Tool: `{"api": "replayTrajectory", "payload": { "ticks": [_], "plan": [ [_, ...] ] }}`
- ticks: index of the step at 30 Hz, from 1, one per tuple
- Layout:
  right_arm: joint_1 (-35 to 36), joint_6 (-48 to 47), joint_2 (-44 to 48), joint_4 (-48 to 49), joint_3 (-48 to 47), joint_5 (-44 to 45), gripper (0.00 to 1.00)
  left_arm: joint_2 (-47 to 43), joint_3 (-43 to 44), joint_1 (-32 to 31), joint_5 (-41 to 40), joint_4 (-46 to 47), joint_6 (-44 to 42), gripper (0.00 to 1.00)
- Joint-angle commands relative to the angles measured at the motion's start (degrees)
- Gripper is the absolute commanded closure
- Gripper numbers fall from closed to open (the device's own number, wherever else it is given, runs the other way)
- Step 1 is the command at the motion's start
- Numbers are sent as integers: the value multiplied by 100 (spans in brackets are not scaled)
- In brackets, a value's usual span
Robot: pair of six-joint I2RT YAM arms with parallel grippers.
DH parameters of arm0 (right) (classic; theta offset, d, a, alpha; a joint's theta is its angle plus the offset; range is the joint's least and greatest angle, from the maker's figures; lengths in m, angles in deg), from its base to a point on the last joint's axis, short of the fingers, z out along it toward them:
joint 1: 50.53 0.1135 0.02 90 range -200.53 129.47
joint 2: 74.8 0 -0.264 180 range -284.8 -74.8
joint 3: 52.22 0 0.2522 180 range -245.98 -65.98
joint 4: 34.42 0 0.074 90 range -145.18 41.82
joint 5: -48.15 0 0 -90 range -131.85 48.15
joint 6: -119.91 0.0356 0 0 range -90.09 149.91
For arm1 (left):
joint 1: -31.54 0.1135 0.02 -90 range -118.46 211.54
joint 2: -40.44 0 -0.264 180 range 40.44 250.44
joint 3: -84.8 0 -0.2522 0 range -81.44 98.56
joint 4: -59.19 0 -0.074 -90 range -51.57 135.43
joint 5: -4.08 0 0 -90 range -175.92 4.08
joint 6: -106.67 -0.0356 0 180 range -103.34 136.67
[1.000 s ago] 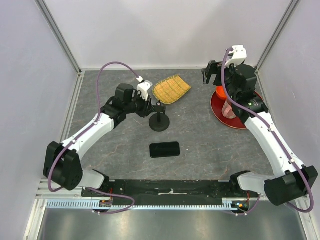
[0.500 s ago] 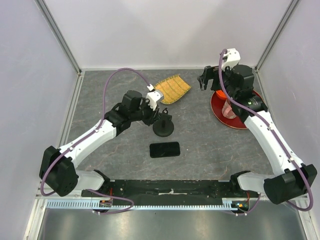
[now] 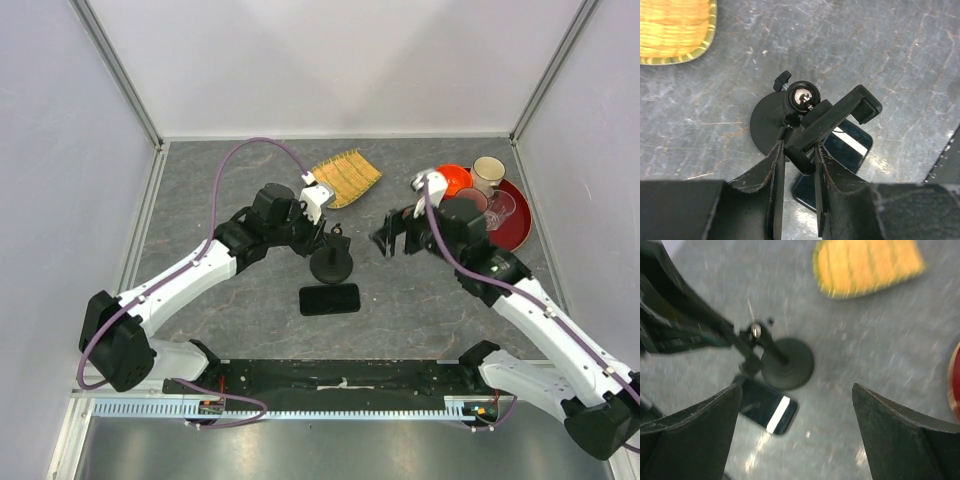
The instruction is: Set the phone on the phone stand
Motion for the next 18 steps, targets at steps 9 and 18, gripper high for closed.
{"api": "replayTrajectory", "payload": {
  "ticks": [9, 18],
  "plan": [
    [1840, 864, 71, -802, 1060, 1015, 2, -42, 11, -184, 360, -10, 564, 98],
    [2333, 1049, -191, -178, 858, 1482, 8, -7, 72, -228, 88, -107, 651, 85]
  ]
}}
